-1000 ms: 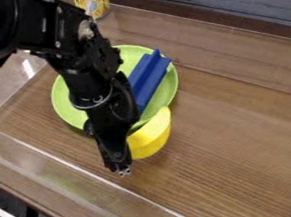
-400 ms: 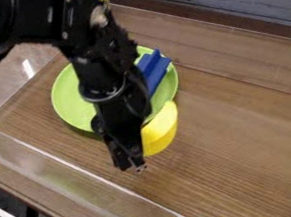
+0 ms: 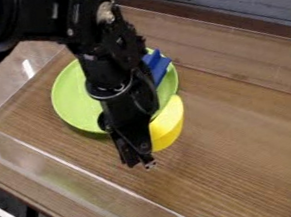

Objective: Put the banana in the green plate

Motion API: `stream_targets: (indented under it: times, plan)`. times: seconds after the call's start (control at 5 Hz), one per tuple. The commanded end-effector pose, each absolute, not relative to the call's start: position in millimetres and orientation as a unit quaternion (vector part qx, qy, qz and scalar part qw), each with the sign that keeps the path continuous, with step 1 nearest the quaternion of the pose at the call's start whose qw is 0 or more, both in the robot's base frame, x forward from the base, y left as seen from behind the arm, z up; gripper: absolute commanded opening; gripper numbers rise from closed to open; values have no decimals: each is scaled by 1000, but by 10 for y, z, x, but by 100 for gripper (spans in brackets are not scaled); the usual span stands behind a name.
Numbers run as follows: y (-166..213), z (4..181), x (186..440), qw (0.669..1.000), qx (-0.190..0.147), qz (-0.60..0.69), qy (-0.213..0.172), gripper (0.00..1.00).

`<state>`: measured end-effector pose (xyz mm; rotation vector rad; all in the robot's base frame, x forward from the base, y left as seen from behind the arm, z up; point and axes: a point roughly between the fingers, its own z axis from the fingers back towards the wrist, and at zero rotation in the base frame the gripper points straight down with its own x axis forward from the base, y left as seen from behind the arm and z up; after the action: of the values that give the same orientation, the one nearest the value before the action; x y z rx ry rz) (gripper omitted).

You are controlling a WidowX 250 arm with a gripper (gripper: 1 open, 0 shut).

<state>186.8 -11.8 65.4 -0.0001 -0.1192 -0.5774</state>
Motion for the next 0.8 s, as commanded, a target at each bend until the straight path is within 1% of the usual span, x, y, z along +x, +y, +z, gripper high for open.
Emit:
stream_targets:
  times: [0.0, 0.2, 0.6]
  plan:
    - [-31, 670, 1859, 959, 5, -275, -72, 0]
    - [53, 627, 1807, 962, 7, -263, -75, 0]
    - [-7, 753, 1829, 961, 2, -264, -77, 0]
